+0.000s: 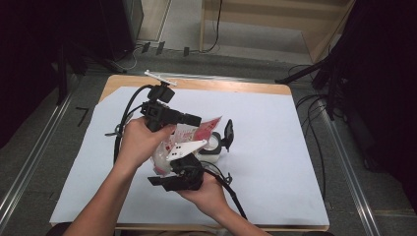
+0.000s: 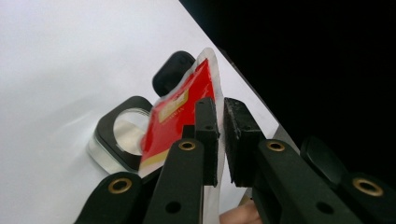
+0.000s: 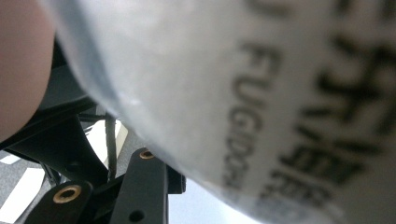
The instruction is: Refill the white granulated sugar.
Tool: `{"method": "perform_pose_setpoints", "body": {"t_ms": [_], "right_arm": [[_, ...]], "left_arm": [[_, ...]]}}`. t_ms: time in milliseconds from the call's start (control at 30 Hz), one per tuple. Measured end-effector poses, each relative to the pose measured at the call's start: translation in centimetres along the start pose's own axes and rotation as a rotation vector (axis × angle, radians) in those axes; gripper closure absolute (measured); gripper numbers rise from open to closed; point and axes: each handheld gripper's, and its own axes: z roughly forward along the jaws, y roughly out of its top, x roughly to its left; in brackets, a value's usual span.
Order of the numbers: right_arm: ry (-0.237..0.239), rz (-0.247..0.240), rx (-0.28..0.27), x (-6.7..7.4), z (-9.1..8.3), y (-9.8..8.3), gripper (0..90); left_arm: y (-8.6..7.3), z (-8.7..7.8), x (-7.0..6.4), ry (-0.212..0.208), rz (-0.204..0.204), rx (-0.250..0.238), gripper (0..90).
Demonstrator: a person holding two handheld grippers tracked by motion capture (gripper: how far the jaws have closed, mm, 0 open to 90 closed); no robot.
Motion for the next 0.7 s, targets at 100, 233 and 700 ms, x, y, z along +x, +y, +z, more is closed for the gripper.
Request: {"method": "perform_pose_setpoints", "body": {"t_ms": [100,233,700], "right_arm": [[0.007,0.003,0.003,-0.1,0.14,-0.22,64.4],[0.009,0.01,0.006,-0.18,0.27,-0.34,64.4],[-0.006,-0.009,0.013,-0.08,0.23,-0.29,64.4]], "left_arm": [[-0.11,0.32,-0.16,0.022,0.016,0.008,86.0],[-0.15,0.37,0.15,0.024,0.003,0.011,86.8],[-0.21,0.12,0.44,0.053,0.002,-0.008,87.2]]}}
